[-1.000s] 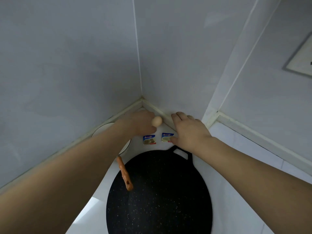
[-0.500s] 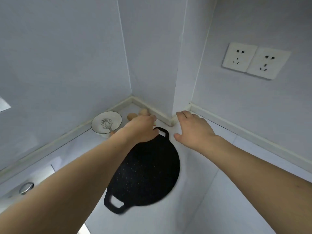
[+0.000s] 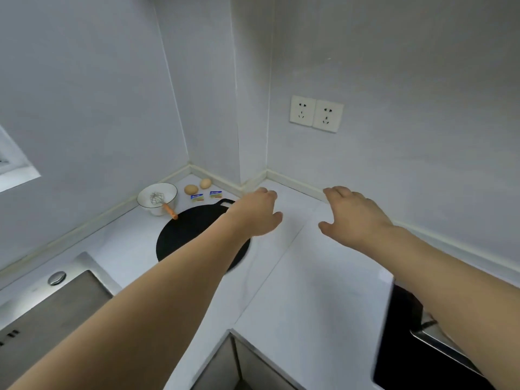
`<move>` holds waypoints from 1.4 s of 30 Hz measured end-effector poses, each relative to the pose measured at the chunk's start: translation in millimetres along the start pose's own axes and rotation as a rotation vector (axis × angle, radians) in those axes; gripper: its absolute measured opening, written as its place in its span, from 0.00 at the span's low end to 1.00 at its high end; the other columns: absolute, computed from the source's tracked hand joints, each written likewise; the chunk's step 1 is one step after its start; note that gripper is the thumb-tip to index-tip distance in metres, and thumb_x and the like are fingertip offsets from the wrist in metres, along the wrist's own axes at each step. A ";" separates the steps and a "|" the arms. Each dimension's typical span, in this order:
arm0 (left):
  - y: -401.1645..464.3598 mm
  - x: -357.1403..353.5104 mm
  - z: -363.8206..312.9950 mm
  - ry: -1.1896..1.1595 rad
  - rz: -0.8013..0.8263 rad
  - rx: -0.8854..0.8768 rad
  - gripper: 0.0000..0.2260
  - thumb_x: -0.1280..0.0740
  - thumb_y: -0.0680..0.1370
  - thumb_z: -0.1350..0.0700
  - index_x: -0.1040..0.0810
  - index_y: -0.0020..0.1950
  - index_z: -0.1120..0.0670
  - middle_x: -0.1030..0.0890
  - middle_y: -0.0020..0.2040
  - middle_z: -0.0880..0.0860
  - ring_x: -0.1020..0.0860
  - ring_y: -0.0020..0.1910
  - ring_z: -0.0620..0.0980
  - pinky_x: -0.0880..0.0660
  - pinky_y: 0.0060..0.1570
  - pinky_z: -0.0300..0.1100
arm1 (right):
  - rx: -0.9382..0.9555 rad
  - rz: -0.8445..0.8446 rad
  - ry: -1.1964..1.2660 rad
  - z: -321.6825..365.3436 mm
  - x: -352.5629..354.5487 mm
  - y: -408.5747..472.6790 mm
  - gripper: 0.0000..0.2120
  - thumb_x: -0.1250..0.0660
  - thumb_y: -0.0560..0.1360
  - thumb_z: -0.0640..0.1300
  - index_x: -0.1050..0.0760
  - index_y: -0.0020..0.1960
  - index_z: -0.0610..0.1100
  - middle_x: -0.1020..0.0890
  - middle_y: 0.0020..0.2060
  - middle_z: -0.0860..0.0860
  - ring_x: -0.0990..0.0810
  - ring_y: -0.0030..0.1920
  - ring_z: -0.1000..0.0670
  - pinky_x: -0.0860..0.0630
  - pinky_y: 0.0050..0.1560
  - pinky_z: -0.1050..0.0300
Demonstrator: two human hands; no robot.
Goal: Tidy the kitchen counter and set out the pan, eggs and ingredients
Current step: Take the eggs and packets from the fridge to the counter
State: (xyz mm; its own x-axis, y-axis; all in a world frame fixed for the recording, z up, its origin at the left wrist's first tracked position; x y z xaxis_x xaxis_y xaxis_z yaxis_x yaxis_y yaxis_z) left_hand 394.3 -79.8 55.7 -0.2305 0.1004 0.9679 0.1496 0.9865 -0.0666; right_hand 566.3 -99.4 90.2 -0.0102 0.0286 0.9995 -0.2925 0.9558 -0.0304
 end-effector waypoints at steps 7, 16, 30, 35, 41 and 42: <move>-1.7 8.7 -81.6 0.033 0.045 -0.200 0.23 0.42 0.81 0.48 0.35 0.72 0.58 0.32 0.69 0.55 0.29 0.65 0.56 0.30 0.63 0.52 | -0.247 -0.051 0.024 -57.4 39.9 -78.2 0.33 0.38 0.76 0.53 0.46 0.75 0.44 0.37 0.72 0.48 0.34 0.68 0.44 0.33 0.65 0.51; -30.1 20.1 -240.4 0.061 0.044 -0.562 0.23 0.42 0.80 0.48 0.34 0.72 0.57 0.31 0.69 0.55 0.29 0.65 0.56 0.30 0.63 0.48 | -0.565 -0.088 0.024 -129.6 69.6 -205.8 0.31 0.37 0.76 0.52 0.42 0.74 0.43 0.35 0.72 0.46 0.32 0.67 0.43 0.31 0.64 0.49; -226.5 -0.5 -577.2 0.014 0.063 -1.122 0.22 0.41 0.80 0.48 0.33 0.71 0.56 0.31 0.70 0.54 0.30 0.66 0.55 0.30 0.63 0.47 | -1.128 -0.165 -0.041 -262.5 107.0 -548.5 0.26 0.37 0.74 0.52 0.36 0.69 0.44 0.31 0.66 0.47 0.29 0.63 0.42 0.29 0.57 0.50; -318.9 -15.1 -677.7 0.011 0.055 -1.301 0.20 0.40 0.80 0.48 0.31 0.69 0.56 0.29 0.68 0.56 0.28 0.64 0.56 0.29 0.59 0.47 | -1.295 -0.179 -0.058 -287.9 116.6 -671.6 0.26 0.38 0.75 0.51 0.37 0.70 0.42 0.31 0.67 0.45 0.30 0.64 0.42 0.29 0.55 0.52; -416.3 -33.0 -771.3 -0.035 0.077 -1.501 0.18 0.40 0.80 0.50 0.29 0.67 0.57 0.27 0.64 0.58 0.29 0.64 0.56 0.32 0.57 0.44 | -1.465 -0.192 -0.086 -298.5 120.3 -793.8 0.28 0.38 0.75 0.52 0.38 0.71 0.42 0.32 0.68 0.45 0.29 0.65 0.42 0.28 0.59 0.50; -427.9 -37.7 -783.3 -0.037 0.089 -1.523 0.18 0.40 0.80 0.50 0.29 0.66 0.58 0.26 0.64 0.58 0.29 0.63 0.56 0.32 0.57 0.44 | -1.495 -0.188 -0.089 -300.4 119.1 -810.1 0.28 0.38 0.75 0.52 0.38 0.71 0.42 0.31 0.68 0.45 0.29 0.64 0.42 0.28 0.59 0.49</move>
State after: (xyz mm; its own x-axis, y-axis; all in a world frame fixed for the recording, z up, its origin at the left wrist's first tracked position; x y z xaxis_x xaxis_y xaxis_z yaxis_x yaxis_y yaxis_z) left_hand 1092.1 -607.1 237.6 -0.1875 0.1764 0.9663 0.9748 -0.0876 0.2052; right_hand 1089.3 -782.3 234.3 -0.1569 -0.0892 0.9836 0.9178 0.3546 0.1786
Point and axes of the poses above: each hand's wrist, its own y-axis towards the middle knuckle, its own x-axis out of the back of the hand, z = x × y, the point moved 5 cm from there along y, towards the middle knuckle
